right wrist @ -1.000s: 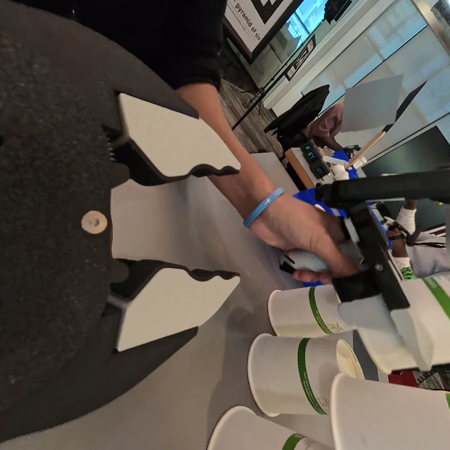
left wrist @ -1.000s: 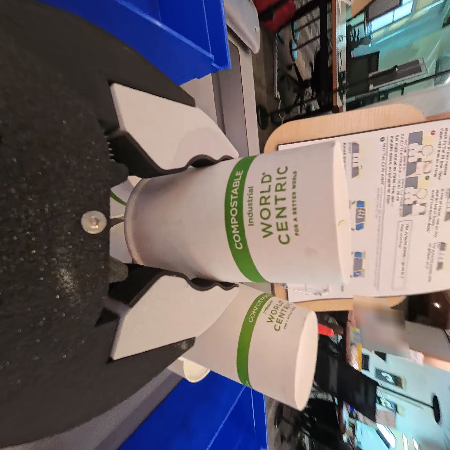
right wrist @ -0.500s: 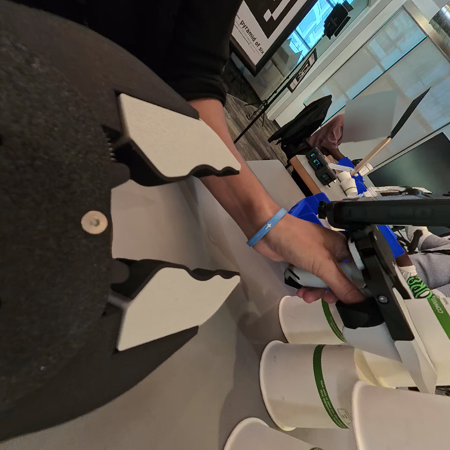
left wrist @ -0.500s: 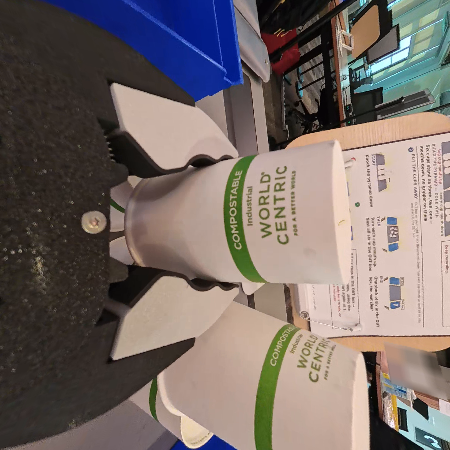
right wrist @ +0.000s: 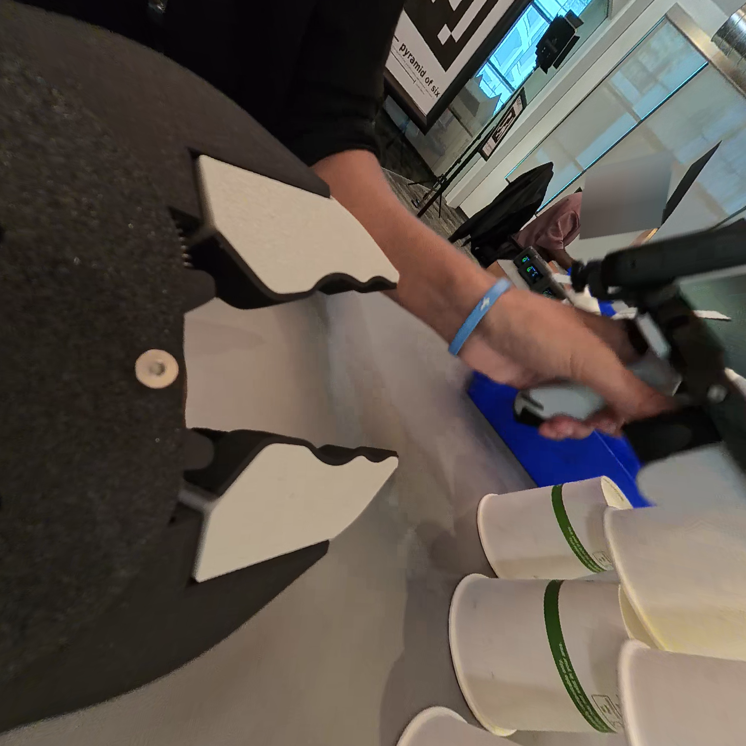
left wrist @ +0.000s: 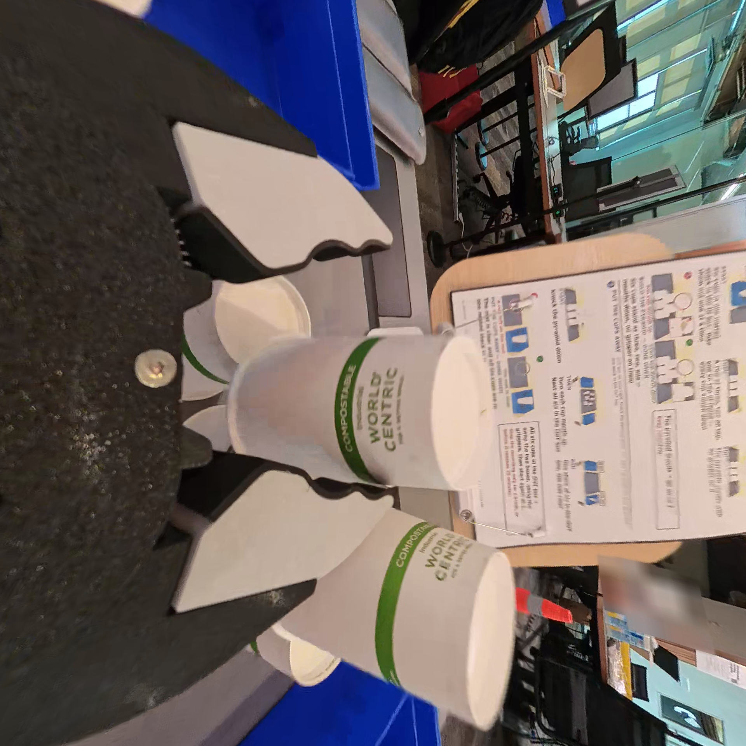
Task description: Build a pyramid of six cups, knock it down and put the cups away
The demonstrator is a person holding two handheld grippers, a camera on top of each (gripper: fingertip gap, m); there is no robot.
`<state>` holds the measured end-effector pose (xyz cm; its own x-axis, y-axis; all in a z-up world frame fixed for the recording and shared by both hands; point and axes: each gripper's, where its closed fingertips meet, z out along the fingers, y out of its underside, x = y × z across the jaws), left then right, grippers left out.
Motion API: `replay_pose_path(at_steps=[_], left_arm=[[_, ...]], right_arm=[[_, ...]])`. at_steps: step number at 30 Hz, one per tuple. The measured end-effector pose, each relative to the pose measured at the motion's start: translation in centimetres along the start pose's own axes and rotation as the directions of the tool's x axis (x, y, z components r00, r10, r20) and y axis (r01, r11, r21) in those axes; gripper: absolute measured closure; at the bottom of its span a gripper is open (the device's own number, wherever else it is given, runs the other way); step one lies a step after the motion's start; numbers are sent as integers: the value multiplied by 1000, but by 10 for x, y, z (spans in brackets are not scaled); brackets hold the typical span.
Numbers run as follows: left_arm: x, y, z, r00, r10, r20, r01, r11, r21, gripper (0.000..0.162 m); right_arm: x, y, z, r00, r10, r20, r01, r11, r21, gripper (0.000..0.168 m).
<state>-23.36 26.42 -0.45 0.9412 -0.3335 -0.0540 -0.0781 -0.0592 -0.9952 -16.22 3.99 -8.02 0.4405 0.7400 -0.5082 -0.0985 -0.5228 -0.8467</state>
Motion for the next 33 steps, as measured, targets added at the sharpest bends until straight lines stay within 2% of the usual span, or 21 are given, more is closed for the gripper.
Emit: replay_pose_path(at_steps=[3, 6, 8, 9, 11, 13, 15, 17, 18, 19, 22, 25, 28, 29, 32, 33], left_arm=[[-21, -36, -41, 999, -13, -31, 15, 998, 58, 56], [-38, -58, -87, 989, 7, -148, -1, 999, 34, 58], [-53, -51, -113, 966, 80, -245, -94, 995, -46, 73], [-63, -38, -123, 948, 123, -292, -162, 980, -111, 76], [-86, 3, -139, 886, 207, -415, -341, 897, -281, 76], [-118, 43, -149, 800, 331, -500, -544, 753, -371, 79], [-142, 71, -151, 686, 445, -576, -706, 599, -379, 83], [-154, 87, -149, 600, 477, -643, -785, 504, -359, 91], [-156, 92, -147, 578, 462, -673, -800, 483, -356, 91], [-155, 97, -147, 562, 425, -710, -806, 474, -354, 90], [-155, 110, -147, 521, 318, -792, -822, 437, -365, 105], [-163, 126, -143, 502, 278, -819, -843, 369, -392, 104], [-167, 134, -140, 488, 272, -830, -856, 335, -393, 113], [-168, 133, -140, 484, 276, -830, -857, 342, -386, 120], [-168, 124, -144, 498, 246, -831, -831, 408, -377, 158], [-173, 120, -144, 515, 253, -819, -819, 427, -383, 161]], right_arm=[[0, -1, -1, 1000, 4, 5, -4, 1000, 7, 95], [0, -2, -2, 1000, -2, -1, 2, 1000, 11, 95], [1, -2, -4, 1000, -11, -10, 11, 1000, 7, 95], [1, -2, -5, 1000, -16, -16, 16, 1000, 6, 95], [2, -2, -6, 1000, -20, -22, 20, 1000, 4, 95], [4, -2, -6, 1000, -17, -26, 17, 1000, 2, 95], [6, -1, -6, 999, -13, -31, 13, 1000, -1, 95], [6, -1, -5, 999, -11, -32, 11, 1000, -6, 95], [6, -1, -4, 999, -12, -32, 12, 1000, -7, 95], [6, -2, -3, 999, -12, -30, 12, 1000, -7, 95], [5, 0, -1, 999, -13, -29, 13, 1000, -17, 96], [4, 2, 0, 999, -18, -32, 17, 999, -30, 96], [4, 3, 1, 999, -17, -31, 16, 999, -31, 96], [4, 2, 2, 999, -18, -33, 17, 999, -31, 96], [6, 2, 4, 999, -28, -37, 27, 999, -28, 96], [7, 1, 4, 999, -36, -40, 35, 999, -23, 96]])
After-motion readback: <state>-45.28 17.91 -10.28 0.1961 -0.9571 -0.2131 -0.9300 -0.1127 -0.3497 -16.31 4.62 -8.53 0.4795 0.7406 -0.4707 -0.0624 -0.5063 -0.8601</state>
